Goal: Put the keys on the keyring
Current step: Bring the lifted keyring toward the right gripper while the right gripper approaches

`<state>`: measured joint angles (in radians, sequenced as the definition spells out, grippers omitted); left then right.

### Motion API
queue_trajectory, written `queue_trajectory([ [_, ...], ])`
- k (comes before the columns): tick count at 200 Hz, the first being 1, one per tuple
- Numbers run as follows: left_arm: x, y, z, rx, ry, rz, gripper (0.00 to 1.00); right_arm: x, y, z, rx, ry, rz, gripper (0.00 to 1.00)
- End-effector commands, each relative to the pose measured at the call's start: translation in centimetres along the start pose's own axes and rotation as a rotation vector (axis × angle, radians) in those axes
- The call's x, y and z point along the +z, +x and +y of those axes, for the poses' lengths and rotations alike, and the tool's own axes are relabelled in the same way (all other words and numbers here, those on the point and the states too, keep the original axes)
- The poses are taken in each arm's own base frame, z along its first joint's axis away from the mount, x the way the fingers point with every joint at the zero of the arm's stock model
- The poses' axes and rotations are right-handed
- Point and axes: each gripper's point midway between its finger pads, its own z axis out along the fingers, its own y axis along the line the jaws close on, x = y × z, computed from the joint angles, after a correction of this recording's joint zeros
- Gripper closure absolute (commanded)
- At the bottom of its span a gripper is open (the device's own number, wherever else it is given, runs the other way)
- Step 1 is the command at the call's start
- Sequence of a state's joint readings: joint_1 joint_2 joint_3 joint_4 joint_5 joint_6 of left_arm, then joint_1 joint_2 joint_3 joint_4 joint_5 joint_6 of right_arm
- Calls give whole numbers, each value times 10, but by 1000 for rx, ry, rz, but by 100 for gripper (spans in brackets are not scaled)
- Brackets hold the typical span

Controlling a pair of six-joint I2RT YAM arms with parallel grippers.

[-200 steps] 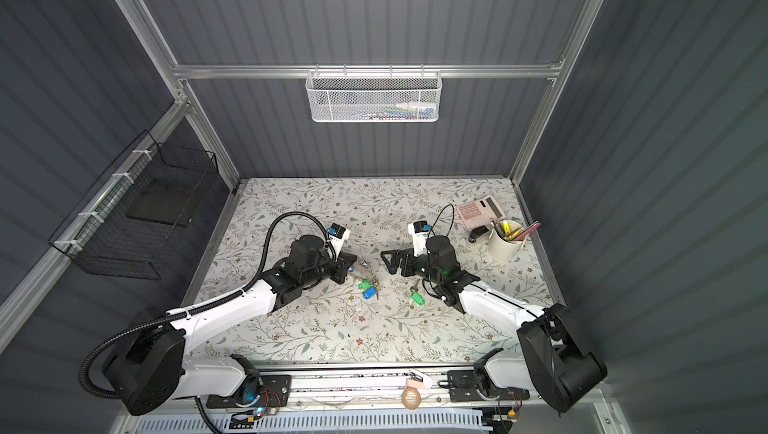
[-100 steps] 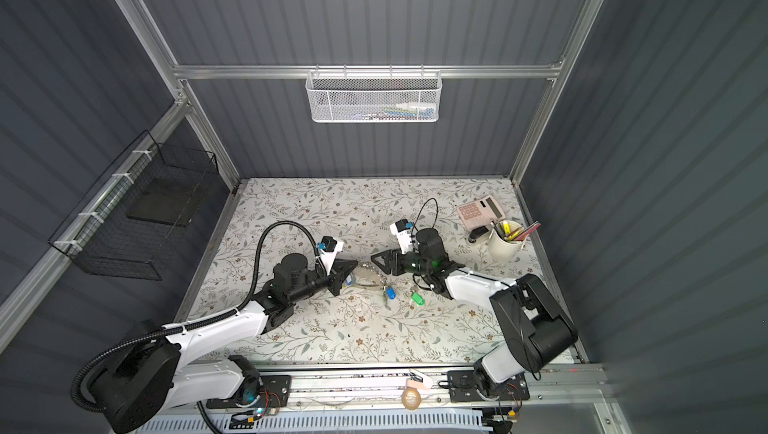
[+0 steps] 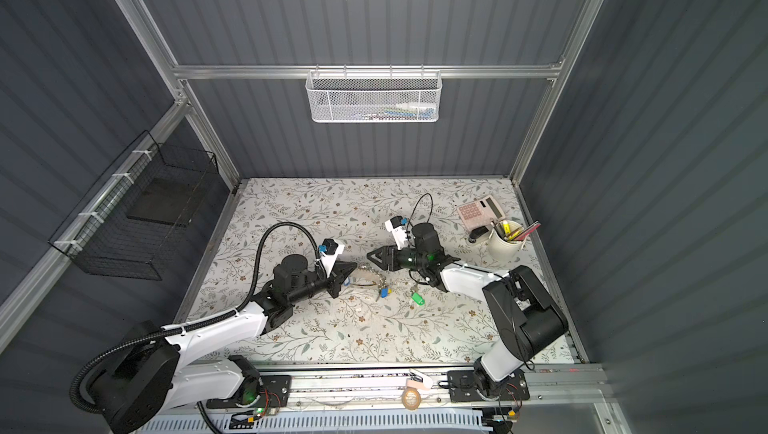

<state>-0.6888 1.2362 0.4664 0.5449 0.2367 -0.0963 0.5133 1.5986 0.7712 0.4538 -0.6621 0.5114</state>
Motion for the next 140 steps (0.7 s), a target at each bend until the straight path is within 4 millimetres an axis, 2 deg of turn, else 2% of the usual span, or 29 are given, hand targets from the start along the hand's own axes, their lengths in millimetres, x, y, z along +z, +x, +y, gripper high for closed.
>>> queue_trajectory([
  [1, -1, -31, -5, 50, 8, -80, 100, 4, 1, 7, -12, -28, 29, 52],
  [51, -1, -37, -2, 39, -8, -109, 100, 6, 26, 18, -16, -79, 89, 53],
  [105, -2, -39, 10, 29, -78, -120, 100, 12, 36, 24, -14, -109, 134, 63],
  [140, -1, -39, 7, 34, -62, -118, 100, 15, 40, 30, -20, -137, 146, 64],
])
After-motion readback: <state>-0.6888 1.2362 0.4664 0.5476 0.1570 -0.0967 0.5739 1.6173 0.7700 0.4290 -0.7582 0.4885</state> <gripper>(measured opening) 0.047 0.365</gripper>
